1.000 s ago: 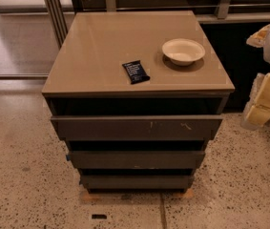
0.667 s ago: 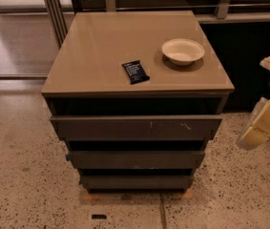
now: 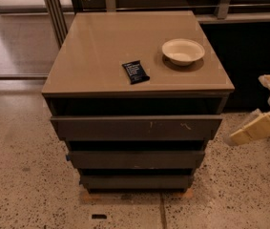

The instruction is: Open top drawer

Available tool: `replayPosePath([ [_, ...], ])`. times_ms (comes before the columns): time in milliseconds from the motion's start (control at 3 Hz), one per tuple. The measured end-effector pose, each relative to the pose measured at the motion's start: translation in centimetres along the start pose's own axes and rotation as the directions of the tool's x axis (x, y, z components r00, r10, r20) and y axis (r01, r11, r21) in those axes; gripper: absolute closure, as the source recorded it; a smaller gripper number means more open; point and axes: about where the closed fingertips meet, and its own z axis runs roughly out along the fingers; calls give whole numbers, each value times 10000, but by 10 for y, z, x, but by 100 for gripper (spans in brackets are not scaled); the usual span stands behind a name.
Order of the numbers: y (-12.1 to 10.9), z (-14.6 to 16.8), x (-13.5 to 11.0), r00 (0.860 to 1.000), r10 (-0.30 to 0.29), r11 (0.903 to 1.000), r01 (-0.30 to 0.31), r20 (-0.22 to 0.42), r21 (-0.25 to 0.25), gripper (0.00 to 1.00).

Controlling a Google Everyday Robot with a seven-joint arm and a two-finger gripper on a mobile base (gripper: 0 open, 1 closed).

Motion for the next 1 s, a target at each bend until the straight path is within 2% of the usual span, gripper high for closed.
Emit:
replayPosePath([
  [333, -7, 17, -2, 9974, -18, 9999, 28, 718, -135, 19],
  [1000, -6, 16, -3, 9975, -47, 9999, 57, 712, -141, 64],
])
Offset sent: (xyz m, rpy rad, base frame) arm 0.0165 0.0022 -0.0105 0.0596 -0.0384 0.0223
